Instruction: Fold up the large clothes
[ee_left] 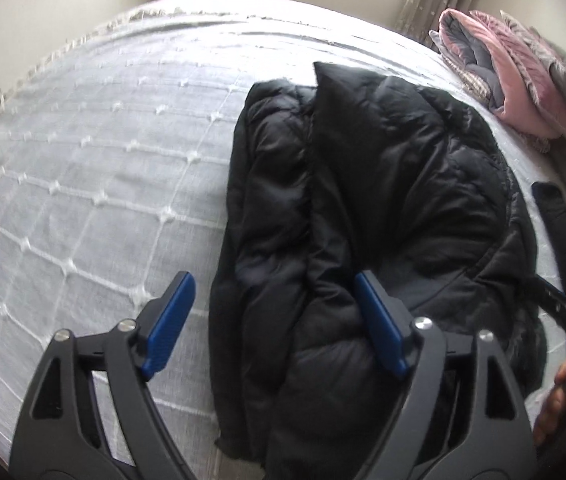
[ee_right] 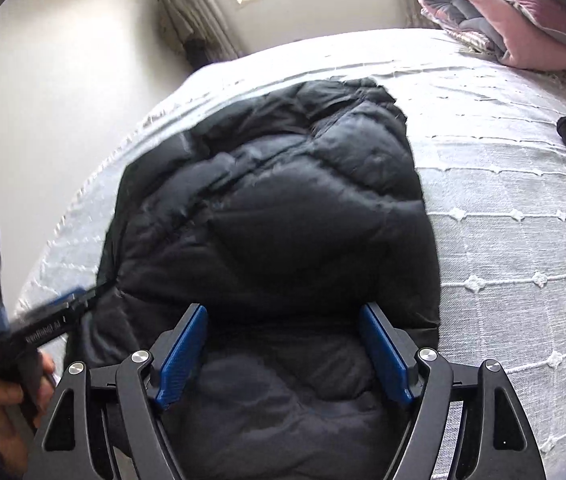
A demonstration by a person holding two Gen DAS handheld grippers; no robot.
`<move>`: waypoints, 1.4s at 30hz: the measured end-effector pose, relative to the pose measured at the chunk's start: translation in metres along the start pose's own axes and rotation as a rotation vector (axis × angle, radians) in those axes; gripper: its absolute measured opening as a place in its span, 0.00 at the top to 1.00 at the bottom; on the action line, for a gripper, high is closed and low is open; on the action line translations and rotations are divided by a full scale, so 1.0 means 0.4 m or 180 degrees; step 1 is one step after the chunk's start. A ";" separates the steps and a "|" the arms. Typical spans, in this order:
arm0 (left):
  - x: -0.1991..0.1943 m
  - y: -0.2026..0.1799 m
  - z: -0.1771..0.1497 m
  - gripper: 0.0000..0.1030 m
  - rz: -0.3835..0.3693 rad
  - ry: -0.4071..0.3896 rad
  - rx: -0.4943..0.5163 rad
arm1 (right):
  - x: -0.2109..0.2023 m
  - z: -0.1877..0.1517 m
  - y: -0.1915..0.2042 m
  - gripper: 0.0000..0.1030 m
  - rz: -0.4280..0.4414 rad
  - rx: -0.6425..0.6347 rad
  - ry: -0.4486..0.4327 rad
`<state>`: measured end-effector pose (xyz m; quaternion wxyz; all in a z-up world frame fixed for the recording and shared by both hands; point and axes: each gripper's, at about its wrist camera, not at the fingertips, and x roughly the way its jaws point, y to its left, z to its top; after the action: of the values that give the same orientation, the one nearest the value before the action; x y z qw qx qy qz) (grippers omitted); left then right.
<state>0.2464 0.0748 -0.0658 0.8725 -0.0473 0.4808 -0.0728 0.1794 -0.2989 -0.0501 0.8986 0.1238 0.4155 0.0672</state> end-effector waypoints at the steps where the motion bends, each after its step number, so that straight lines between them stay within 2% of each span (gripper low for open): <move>1: 0.000 0.010 -0.004 0.17 -0.0044 0.0022 -0.0041 | -0.008 0.004 -0.008 0.23 0.0004 0.0022 -0.0044; 4: 0.009 0.026 -0.014 0.04 0.0006 0.0067 -0.0066 | -0.031 0.013 -0.047 0.23 0.0065 0.0181 -0.0136; 7: 0.021 0.015 -0.016 0.04 0.0010 0.0099 -0.0014 | -0.045 0.023 -0.120 0.20 0.0213 0.0513 -0.0150; 11: 0.032 0.022 -0.016 0.03 -0.0055 0.0151 -0.0061 | -0.017 0.013 -0.195 0.20 0.0204 0.0750 0.0092; 16: 0.057 0.054 -0.014 0.00 -0.0299 0.0316 -0.0300 | 0.017 0.002 -0.243 0.19 0.0485 0.1086 0.0228; 17: 0.063 0.058 -0.015 0.00 -0.0161 0.0347 -0.0350 | 0.020 0.001 -0.254 0.20 0.0554 0.1159 0.0231; 18: 0.067 0.063 -0.016 0.00 -0.0206 0.0369 -0.0394 | 0.024 0.000 -0.264 0.19 0.0603 0.1215 0.0247; 24: 0.067 0.038 -0.017 0.00 -0.0143 0.0326 -0.0293 | 0.043 -0.006 -0.272 0.19 0.0683 0.1289 0.0317; 29: 0.089 0.063 -0.016 0.00 -0.0332 0.0440 -0.0485 | 0.063 -0.008 -0.275 0.19 0.0715 0.1300 0.0358; 33: 0.090 0.046 -0.006 0.00 -0.0250 0.0383 -0.0404 | 0.078 -0.020 -0.292 0.19 0.0793 0.1360 0.0398; 35: 0.089 0.036 -0.003 0.04 -0.0238 0.0348 -0.0383 | 0.086 -0.024 -0.289 0.19 0.0811 0.1352 0.0400; 39: 0.084 0.020 -0.006 0.30 -0.0405 0.0326 -0.0360 | 0.085 -0.022 -0.279 0.20 0.0735 0.1248 0.0374; 42: 0.081 0.012 -0.007 0.39 -0.0399 0.0300 -0.0318 | 0.081 -0.021 -0.264 0.25 0.0682 0.1142 0.0342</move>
<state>0.2616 0.0738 -0.0951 0.8392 -0.1173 0.5204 -0.1054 0.1958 -0.3918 -0.1085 0.8265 0.3215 0.4525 0.0938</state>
